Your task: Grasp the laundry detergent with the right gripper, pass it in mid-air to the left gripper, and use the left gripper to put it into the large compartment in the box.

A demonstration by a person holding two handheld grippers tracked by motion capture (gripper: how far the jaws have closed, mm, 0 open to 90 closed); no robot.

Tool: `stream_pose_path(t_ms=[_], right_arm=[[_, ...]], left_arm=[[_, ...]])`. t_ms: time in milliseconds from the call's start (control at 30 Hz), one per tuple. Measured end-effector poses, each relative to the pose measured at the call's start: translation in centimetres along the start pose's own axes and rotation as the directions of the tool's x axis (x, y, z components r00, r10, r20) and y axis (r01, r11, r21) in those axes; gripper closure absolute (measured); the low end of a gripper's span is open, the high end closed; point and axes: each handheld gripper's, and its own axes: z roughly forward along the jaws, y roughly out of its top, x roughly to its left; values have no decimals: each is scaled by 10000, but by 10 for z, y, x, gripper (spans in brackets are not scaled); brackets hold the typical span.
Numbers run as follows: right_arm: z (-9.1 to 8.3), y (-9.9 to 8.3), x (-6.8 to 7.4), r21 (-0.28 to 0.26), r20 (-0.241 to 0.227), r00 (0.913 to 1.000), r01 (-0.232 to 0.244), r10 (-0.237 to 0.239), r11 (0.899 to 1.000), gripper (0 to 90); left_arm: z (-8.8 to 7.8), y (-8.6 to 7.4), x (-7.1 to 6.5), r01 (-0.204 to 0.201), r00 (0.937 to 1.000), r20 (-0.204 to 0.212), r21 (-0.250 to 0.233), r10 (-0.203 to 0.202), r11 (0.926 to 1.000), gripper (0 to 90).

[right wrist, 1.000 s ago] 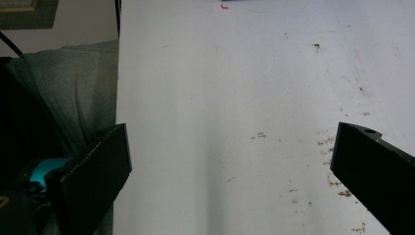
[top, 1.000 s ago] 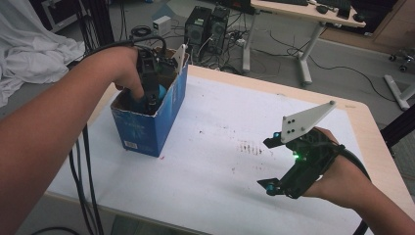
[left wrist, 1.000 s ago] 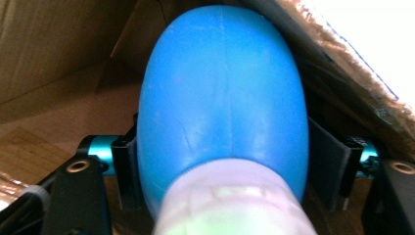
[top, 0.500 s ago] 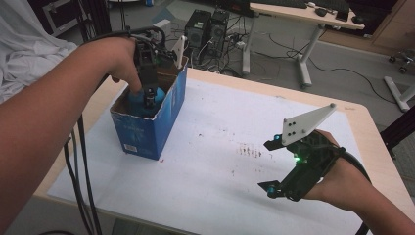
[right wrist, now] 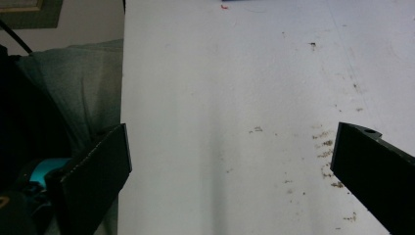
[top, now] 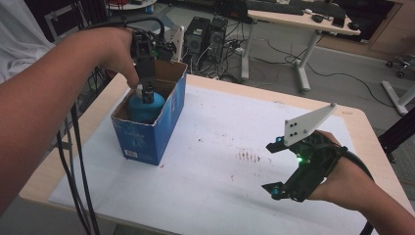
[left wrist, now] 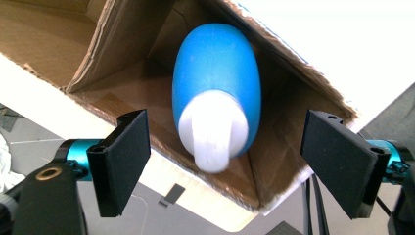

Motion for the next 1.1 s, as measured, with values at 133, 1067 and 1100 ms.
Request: stream_pose_path(t_ms=[133, 1067, 1100], right_arm=[[-8, 3, -4, 318, 32, 10000, 89, -90, 9995, 7], [-69, 11, -26, 3354, 596, 9965, 347, -580, 9414, 7], [-70, 10, -27, 3425, 600, 9965, 344, -584, 9389, 7]], left_arm=[[-10, 0, -6, -260, 9997, -10, -134, 260, 9996, 172], [-29, 52, -80, -3739, 9217, 923, -462, 3766, 9263, 37], [-30, 53, -83, -3797, 9189, 936, -541, 3833, 9235, 36]])
